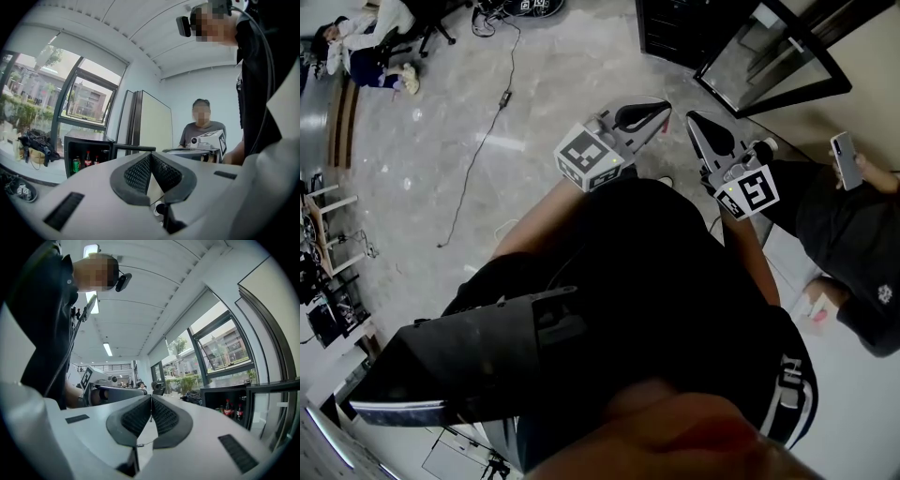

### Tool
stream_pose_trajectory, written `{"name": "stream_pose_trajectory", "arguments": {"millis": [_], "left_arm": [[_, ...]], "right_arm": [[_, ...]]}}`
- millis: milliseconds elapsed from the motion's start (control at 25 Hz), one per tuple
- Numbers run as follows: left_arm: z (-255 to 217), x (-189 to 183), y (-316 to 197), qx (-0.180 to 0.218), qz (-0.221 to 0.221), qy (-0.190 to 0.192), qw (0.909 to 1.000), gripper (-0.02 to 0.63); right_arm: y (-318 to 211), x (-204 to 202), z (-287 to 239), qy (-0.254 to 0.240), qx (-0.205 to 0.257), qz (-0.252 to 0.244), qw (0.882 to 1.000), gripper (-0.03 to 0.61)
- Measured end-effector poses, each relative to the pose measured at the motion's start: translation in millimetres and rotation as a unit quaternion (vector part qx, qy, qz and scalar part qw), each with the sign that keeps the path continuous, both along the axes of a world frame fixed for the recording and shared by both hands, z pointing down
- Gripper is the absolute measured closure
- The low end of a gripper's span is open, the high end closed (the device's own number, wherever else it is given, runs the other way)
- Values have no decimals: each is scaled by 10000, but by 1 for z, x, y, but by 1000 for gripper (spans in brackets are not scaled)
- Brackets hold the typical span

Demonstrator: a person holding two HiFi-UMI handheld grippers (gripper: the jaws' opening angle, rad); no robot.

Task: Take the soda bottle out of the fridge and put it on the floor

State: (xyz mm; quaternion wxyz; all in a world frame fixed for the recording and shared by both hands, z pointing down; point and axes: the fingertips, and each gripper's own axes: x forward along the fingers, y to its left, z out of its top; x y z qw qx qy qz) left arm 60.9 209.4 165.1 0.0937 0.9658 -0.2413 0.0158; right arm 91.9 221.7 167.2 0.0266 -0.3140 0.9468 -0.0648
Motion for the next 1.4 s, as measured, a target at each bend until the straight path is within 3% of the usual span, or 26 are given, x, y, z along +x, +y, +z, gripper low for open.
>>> {"name": "stream_pose_trajectory", "arguments": {"millis": [760,1080,1400], "left_arm": [[20,-69,-169,-21,538,109,9985,609],[38,-76,-216,-255,700,57,9972,609],[91,-45,-269,-405,475,-19,9980,609]], "right_arm": [[-168,-70,24,441,-286,574,9970,565],[-216,-63,39,545,-350,971,9932,565],[-282,-24,97,569,-375,898,9936,565]]}}
